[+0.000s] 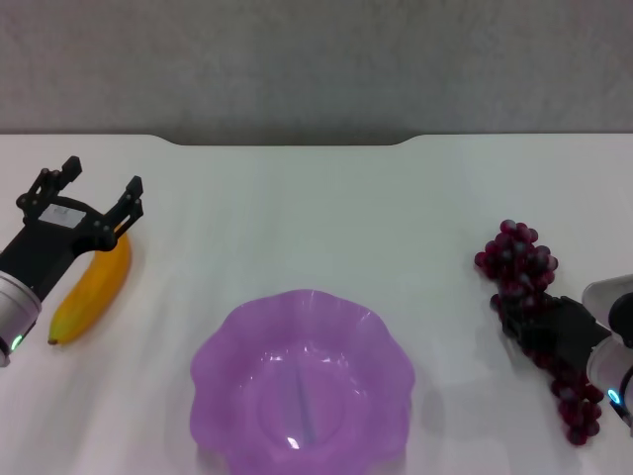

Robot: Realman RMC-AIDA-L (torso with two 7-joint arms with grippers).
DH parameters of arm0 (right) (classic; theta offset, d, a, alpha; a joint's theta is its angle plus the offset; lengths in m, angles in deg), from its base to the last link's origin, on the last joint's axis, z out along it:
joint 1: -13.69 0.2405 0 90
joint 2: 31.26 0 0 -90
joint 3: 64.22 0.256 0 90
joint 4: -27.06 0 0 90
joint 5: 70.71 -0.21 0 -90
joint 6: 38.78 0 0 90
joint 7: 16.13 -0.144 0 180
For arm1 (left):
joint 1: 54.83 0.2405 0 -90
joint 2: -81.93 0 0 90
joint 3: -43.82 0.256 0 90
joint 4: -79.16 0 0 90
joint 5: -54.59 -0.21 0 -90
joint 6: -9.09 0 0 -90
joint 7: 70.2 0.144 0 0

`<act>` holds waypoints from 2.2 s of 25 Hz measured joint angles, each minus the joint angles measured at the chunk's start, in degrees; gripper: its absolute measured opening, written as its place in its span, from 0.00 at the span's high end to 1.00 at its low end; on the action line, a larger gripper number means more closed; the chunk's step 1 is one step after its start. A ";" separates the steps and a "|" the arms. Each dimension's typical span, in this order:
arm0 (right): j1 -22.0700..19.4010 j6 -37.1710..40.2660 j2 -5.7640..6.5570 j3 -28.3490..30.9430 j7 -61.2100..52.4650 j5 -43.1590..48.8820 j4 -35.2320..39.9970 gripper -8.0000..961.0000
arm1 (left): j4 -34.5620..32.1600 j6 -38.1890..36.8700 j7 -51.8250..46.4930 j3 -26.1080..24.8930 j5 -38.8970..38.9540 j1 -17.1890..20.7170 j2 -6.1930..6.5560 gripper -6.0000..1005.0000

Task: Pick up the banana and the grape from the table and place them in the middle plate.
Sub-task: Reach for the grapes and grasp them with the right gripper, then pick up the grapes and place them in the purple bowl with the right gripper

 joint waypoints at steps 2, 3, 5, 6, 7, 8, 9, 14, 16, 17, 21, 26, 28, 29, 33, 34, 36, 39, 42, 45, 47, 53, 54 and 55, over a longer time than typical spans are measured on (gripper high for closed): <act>0.00 -0.01 0.00 0.00 0.00 0.00 -0.01 0.44 | 0.00 -0.01 0.00 0.00 0.00 0.00 -0.01 0.17; 0.00 -0.02 0.00 0.00 0.00 0.01 0.00 0.44 | 0.00 -0.02 0.00 0.00 0.00 0.02 -0.01 0.17; 0.00 -0.03 0.00 0.00 0.01 0.01 0.01 0.45 | 0.00 -0.02 0.00 0.00 0.00 0.07 -0.02 0.17; 0.00 -0.03 0.00 0.00 0.01 0.01 0.02 0.46 | 0.00 -0.02 0.00 0.00 0.00 0.09 -0.02 0.17; 0.00 -0.03 0.00 0.00 0.01 0.01 0.02 0.47 | 0.00 -0.02 0.00 0.00 0.00 0.11 -0.02 0.17; 0.00 -0.03 0.00 0.00 0.01 0.00 0.00 0.48 | 0.00 -0.02 0.00 0.00 0.00 0.13 -0.02 0.17; 0.00 -0.03 0.00 0.00 0.01 0.00 -0.02 0.49 | 0.00 -0.02 0.00 0.00 0.00 0.16 -0.02 0.17; 0.02 -0.03 0.00 0.00 0.02 0.00 -0.05 0.49 | 0.00 -0.02 0.00 0.00 0.00 0.27 -0.02 0.17; 0.03 -0.03 0.01 0.00 0.02 0.00 -0.05 0.50 | 0.00 -0.02 0.01 0.00 0.00 0.32 -0.02 0.17; 0.03 0.02 0.02 0.00 0.01 0.00 -0.06 0.50 | 0.00 -0.02 0.06 0.00 0.00 0.36 -0.02 0.17; 0.04 1.02 0.03 0.13 0.00 0.01 -0.05 0.50 | 0.00 -0.02 0.17 0.00 0.00 0.55 0.07 0.17; 0.18 2.76 0.12 0.61 0.02 0.01 0.02 0.52 | 0.00 -0.02 0.18 0.00 0.00 0.95 0.20 0.17; 0.45 2.92 0.13 0.65 0.02 0.01 0.03 0.52 | 0.00 -0.03 0.18 0.00 0.00 1.09 0.21 0.17; 0.56 2.94 0.14 0.66 0.02 0.01 0.03 0.53 | 0.00 -0.04 0.18 0.00 0.00 1.12 0.22 0.17; 0.75 2.96 0.16 0.62 0.02 0.00 0.04 0.54 | 0.00 -0.17 0.18 0.00 0.00 1.17 0.24 0.17; 0.82 2.97 0.17 0.64 0.02 0.00 0.04 0.55 | 0.00 -0.43 0.18 0.00 0.00 1.22 0.25 0.17; 0.88 2.98 0.17 0.66 0.02 0.00 0.07 0.56 | 0.00 -0.58 0.18 0.00 0.00 1.27 0.27 0.17; 1.09 3.00 0.25 0.70 0.02 -0.04 0.12 0.59 | 0.00 -0.74 0.18 0.00 0.00 1.39 0.33 0.17; 1.27 3.14 0.33 0.71 0.02 -0.17 0.15 0.61 | 0.00 -0.74 0.18 0.00 0.00 1.40 0.33 0.17; 1.30 4.05 0.44 0.70 -0.10 -0.24 0.13 0.64 | 0.00 -0.74 0.18 0.00 0.00 1.42 0.34 0.17; 1.30 4.96 0.76 0.65 -0.91 -0.22 0.12 0.65 | 0.00 -0.74 0.18 0.00 0.00 1.46 0.38 0.17; 1.01 10.31 1.84 0.26 -3.02 -0.02 0.15 0.69 | 0.00 -0.80 0.18 0.00 0.00 1.50 0.43 0.17; 0.78 11.94 1.99 0.18 -3.05 -0.02 0.18 0.69 | 0.00 -0.81 0.18 0.00 0.00 1.50 0.43 0.17; 0.58 13.64 2.15 -0.02 -3.05 -0.01 0.21 0.69 | 0.00 -0.81 0.18 0.00 0.00 1.50 0.43 0.17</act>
